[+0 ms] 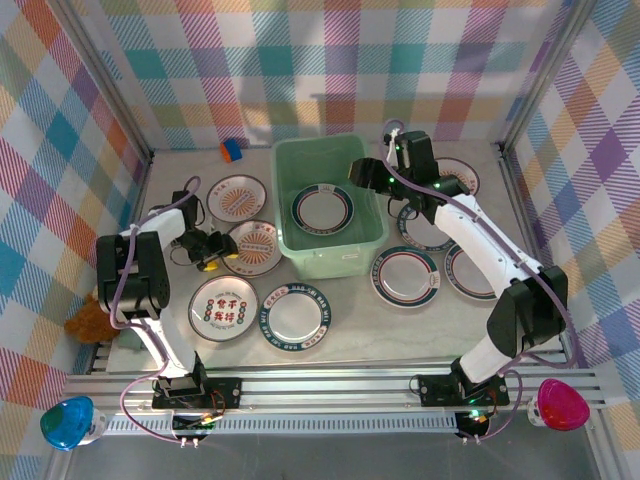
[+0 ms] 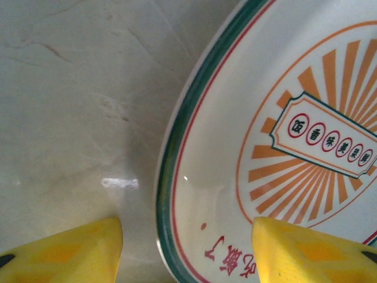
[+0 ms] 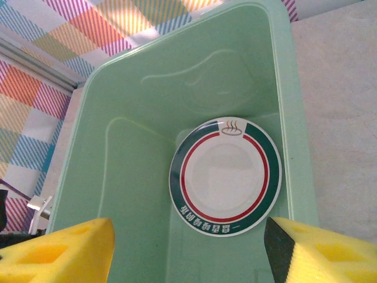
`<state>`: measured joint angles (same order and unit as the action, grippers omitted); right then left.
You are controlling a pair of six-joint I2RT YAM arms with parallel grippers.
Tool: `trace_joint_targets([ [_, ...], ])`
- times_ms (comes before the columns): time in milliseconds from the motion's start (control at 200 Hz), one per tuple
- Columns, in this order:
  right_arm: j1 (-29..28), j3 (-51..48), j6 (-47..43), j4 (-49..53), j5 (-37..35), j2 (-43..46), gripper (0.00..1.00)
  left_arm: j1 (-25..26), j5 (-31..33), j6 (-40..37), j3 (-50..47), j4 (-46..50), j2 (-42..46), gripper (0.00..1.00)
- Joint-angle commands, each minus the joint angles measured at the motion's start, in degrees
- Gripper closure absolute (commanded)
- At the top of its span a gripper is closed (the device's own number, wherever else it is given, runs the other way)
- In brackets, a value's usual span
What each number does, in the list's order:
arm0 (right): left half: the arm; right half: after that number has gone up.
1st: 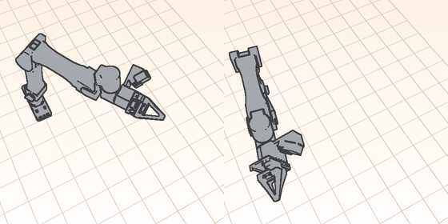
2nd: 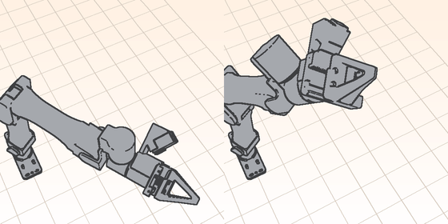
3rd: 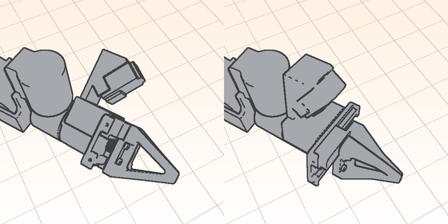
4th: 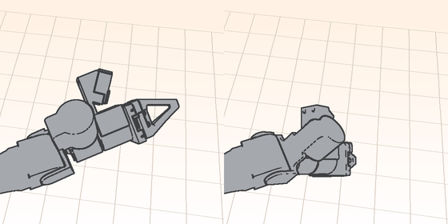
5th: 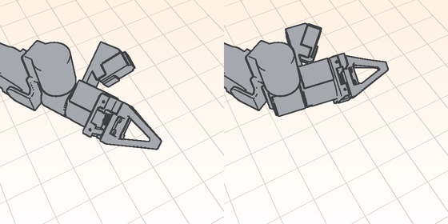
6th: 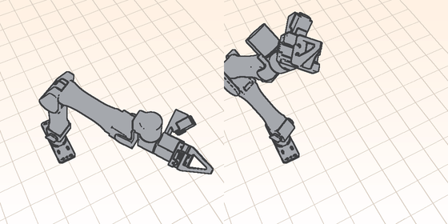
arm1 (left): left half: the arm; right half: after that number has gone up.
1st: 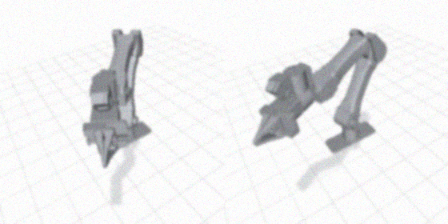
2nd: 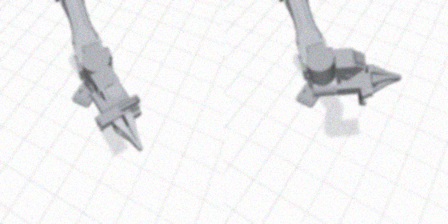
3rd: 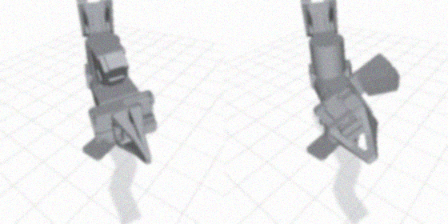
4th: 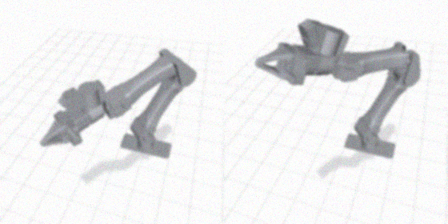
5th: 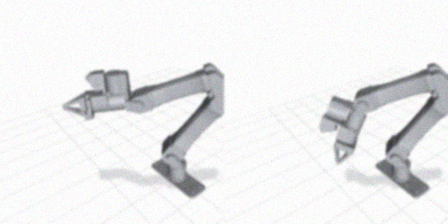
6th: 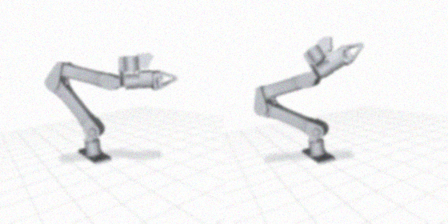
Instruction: Place the plates into the plastic bin on the countertop
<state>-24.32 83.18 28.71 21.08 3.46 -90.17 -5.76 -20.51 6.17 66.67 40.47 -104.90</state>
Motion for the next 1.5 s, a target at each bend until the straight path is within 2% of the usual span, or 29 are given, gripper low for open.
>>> trace_joint_targets([
  [0,0.4,-1.0,1.3,-0.3,-0.8,1.7,0.32,0.9,-1.3,0.1,1.7,-0.6,-0.3,0.41],
  [335,0.4,-2.8,3.7,-0.5,-1.4,2.8,0.32,1.6,0.2,1.7,1.3,-1.8,-1.0,0.46],
  [770,0.4,-5.7,5.6,-1.5,-1.5,4.6,0.32,1.8,2.4,1.8,-0.8,-1.7,-1.5,0.69],
  [1080,0.4,-7.8,5.7,-2.2,-1.9,6.8,0.32,1.8,3.2,2.1,-2.0,-3.0,-2.6,0.67],
  [1380,0.4,-8.9,6.8,-1.9,-2.4,8.5,0.32,1.8,4.3,2.3,-2.0,-2.8,-1.6,0.84],
  [1495,0.5,-9.0,7.1,-2.3,-1.8,9.1,0.32,1.8,3.7,2.4,-1.3,-2.0,-0.6,0.86],
])
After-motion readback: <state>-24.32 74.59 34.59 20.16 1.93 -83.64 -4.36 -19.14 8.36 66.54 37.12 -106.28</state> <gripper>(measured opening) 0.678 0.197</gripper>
